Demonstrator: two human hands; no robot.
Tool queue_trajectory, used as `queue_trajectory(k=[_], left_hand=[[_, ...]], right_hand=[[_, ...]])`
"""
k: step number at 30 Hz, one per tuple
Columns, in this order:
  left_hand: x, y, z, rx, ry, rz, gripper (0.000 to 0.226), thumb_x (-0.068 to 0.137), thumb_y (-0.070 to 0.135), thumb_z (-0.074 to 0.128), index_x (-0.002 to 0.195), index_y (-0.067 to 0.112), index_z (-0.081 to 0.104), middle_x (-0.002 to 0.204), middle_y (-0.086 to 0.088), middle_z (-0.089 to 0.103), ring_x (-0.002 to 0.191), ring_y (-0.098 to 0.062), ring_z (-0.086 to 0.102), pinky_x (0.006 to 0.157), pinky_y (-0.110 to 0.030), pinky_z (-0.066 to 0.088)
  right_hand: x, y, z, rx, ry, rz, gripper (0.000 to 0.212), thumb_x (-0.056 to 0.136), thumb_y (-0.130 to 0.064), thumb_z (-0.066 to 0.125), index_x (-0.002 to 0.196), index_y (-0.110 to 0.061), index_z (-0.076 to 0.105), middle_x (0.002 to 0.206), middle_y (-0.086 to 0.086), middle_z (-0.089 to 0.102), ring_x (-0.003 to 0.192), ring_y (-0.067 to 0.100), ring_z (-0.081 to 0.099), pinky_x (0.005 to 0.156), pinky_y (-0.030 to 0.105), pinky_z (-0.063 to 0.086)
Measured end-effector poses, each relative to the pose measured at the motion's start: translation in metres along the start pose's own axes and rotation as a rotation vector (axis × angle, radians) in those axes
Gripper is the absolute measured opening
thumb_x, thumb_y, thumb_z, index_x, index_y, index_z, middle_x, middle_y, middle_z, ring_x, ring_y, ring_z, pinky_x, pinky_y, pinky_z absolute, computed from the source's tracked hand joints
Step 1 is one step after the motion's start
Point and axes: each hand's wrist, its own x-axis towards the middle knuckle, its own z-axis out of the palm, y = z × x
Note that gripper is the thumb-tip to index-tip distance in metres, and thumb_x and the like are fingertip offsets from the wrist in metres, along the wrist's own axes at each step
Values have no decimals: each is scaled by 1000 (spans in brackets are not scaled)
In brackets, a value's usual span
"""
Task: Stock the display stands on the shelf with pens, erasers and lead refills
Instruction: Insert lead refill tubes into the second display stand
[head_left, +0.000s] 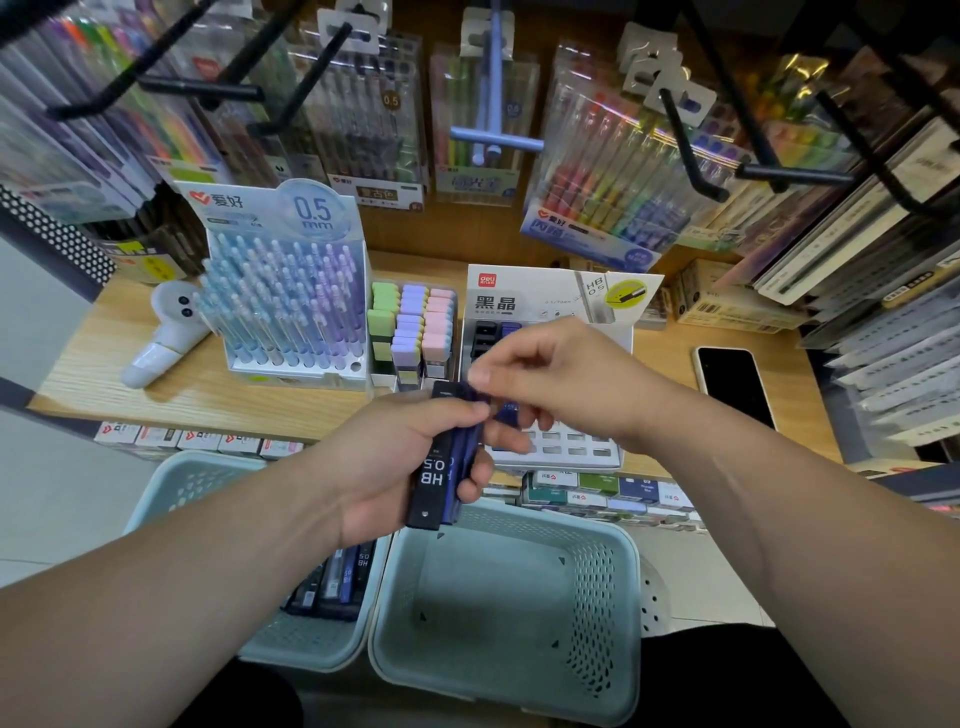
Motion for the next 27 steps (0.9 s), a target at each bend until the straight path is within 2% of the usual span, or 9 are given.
queue_trajectory(k=[4, 7, 9, 13, 16, 18, 20, 23, 27], left_hand=[[1, -3, -3, 72, -48, -8, 26, 94, 11, 60, 116, -2, 63, 89, -19, 70, 58, -18, 54, 51, -27, 44], [0, -5, -4, 131, -105, -11, 9, 95, 9, 59, 102, 3, 59, 72, -12, 57, 52, -18, 46, 47, -27, 39], [-1, -7, -4, 175, -162, -24, 4, 94, 8, 62, 94, 8, 58, 69, -8, 50, 51, -17, 40, 45, -25, 36], [0, -9, -7, 182, -215, -52, 22, 83, 10, 67, 104, 8, 60, 71, -7, 49, 52, -16, 40, 46, -26, 35], [3, -6, -14, 118, -175, -9, 33, 82, 13, 71, 115, 11, 65, 77, -10, 56, 54, -18, 43, 50, -28, 38], [6, -5, -21, 72, -137, 30, 39, 85, 16, 72, 124, 19, 66, 82, -12, 61, 54, -18, 45, 51, -28, 39], [7, -5, -25, 18, -98, 66, 31, 86, 21, 68, 117, 22, 68, 85, -13, 64, 52, -18, 45, 50, -27, 39], [8, -3, -26, -26, -38, 136, 12, 86, 25, 67, 97, 26, 71, 84, -11, 65, 49, -15, 42, 48, -25, 36], [7, -4, -20, 12, -29, 163, 25, 85, 25, 65, 110, 23, 67, 74, -9, 58, 47, -15, 41, 46, -24, 34]], right_hand=[[-1, 2, 8, 44, -56, -16, 12, 85, -26, 80, 90, -15, 79, 82, 21, 73, 69, 17, 62, 68, 36, 53], [-2, 3, 10, 115, -81, -31, 18, 80, -27, 83, 91, -14, 79, 87, 21, 73, 75, 19, 63, 77, 42, 55], [-3, 1, 10, 69, -100, -63, 17, 79, -23, 85, 89, -11, 78, 80, 21, 70, 70, 18, 59, 70, 37, 51], [-5, -3, 5, 51, -174, -49, 13, 82, -8, 81, 87, -3, 70, 75, 15, 68, 63, 17, 61, 60, 26, 51], [-4, -3, -7, 181, -71, 5, 12, 85, -3, 76, 81, -8, 65, 68, 8, 68, 58, 12, 62, 52, 20, 45], [-4, -2, -15, 284, 8, 32, 18, 84, 4, 74, 75, -6, 62, 69, 14, 68, 57, 14, 63, 50, 19, 46], [-4, -3, -20, 318, 24, 23, 22, 82, 12, 72, 73, -5, 59, 73, 22, 65, 58, 20, 63, 50, 20, 50], [-7, -5, -20, 230, -70, 23, 31, 78, 19, 69, 92, -8, 62, 74, 17, 64, 62, 25, 58, 53, 25, 51], [-10, -6, -4, 20, -301, 19, 87, 75, 18, 73, 143, -26, 43, 79, 19, 63, 62, 22, 62, 58, 33, 54]])
